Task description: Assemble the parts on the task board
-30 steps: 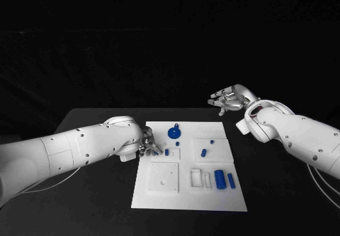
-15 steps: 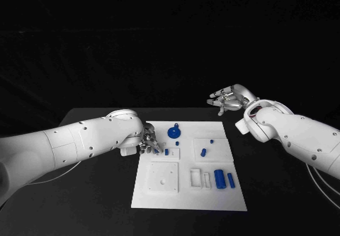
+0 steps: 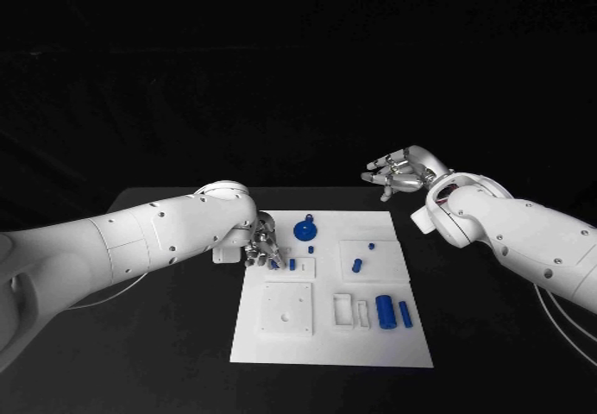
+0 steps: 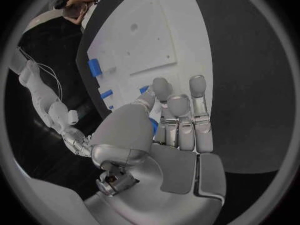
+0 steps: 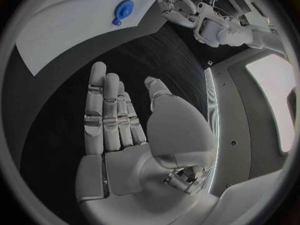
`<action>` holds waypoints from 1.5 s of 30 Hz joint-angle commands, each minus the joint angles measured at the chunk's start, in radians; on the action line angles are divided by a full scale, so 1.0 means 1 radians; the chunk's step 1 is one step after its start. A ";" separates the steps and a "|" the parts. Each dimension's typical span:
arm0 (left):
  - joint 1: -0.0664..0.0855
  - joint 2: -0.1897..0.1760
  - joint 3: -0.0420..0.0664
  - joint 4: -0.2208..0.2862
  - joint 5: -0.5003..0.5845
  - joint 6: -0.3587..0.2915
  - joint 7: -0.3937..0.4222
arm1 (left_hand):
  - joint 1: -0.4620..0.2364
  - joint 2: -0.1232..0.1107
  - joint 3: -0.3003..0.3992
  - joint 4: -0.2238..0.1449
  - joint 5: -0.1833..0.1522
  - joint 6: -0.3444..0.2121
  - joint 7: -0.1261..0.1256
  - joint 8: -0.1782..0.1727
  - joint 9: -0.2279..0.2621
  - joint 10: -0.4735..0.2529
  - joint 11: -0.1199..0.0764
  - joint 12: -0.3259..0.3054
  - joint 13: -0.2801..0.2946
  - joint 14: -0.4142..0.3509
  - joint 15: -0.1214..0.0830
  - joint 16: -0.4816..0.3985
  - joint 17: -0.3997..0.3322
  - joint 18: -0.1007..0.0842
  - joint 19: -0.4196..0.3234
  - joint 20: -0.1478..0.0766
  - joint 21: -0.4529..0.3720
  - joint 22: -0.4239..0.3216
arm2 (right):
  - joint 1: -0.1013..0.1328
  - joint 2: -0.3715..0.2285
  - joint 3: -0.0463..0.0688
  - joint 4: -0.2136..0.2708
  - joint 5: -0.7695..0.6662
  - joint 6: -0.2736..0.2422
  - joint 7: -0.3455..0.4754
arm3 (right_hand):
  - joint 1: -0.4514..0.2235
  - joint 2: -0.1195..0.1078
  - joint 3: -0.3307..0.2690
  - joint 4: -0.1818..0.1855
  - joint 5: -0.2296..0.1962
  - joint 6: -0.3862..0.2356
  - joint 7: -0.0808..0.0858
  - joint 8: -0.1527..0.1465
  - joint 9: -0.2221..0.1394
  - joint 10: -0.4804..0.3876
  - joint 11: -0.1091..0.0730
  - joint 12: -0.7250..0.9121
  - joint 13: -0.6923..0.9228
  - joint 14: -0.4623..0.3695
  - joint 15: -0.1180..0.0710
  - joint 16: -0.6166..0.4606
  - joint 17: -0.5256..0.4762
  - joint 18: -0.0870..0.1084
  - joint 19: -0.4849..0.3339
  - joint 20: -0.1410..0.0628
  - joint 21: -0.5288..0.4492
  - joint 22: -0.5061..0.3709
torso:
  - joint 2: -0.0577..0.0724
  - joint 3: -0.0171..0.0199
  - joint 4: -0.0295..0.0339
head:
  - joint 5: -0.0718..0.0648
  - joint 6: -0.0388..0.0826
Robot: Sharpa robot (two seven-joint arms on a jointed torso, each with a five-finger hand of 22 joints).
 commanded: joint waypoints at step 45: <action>-0.006 0.107 -0.006 -0.145 -0.057 0.151 -0.029 | 0.024 0.027 0.036 -0.056 0.005 0.013 -0.024 -0.013 0.014 0.043 0.004 -0.010 0.007 -0.010 -0.003 0.001 0.003 -0.012 -0.007 -0.005 0.006 0.018 | 0.000 0.014 0.000 -0.002 -0.001 0.013 0.010 | 0.000 -0.001 0.001 0.007 0.014 -0.005 0.001 0.002 -0.002 -0.007 0.003 0.000 -0.001 -0.005 0.003 0.003 -0.002 0.013 0.024 0.007 0.007 -0.004 | -0.002 -0.0002 0.0008 | 0.002 -0.006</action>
